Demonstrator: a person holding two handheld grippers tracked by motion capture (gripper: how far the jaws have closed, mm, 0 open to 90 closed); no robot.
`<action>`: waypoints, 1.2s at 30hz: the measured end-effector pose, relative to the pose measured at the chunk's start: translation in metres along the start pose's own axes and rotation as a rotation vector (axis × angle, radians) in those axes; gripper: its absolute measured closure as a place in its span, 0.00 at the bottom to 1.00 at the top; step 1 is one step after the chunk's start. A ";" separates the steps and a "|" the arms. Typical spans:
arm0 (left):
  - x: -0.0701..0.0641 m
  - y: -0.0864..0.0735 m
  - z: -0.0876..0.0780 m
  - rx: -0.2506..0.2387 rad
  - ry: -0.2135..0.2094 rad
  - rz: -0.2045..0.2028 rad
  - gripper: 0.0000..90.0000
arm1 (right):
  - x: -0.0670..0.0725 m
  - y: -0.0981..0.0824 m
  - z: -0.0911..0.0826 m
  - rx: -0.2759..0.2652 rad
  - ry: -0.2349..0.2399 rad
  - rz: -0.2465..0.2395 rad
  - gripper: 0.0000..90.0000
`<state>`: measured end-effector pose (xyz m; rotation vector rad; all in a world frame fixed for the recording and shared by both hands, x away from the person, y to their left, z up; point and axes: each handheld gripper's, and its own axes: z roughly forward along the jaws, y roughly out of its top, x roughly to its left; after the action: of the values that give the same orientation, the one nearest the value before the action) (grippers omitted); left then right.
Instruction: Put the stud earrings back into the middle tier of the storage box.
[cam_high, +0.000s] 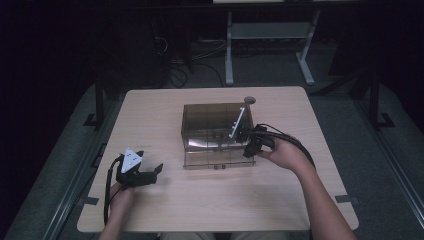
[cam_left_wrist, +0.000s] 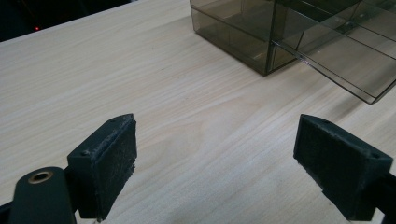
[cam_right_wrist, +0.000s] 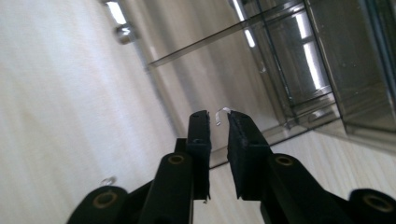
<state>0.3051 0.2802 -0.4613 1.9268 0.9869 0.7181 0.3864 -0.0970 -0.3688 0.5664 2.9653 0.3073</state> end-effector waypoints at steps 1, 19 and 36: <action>0.000 0.000 0.000 0.000 0.000 0.004 0.14 | 0.003 -0.002 -0.003 -0.005 -0.003 -0.007 0.85; 0.000 0.000 0.000 0.010 0.002 0.012 0.14 | 0.050 -0.043 -0.005 -0.036 0.027 -0.093 0.77; -0.001 0.000 0.000 0.008 0.001 0.008 0.14 | 0.060 -0.050 0.035 0.043 0.092 -0.118 0.77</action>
<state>0.3049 0.2795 -0.4617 1.9385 0.9849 0.7212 0.3181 -0.1141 -0.4182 0.3898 3.0846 0.2658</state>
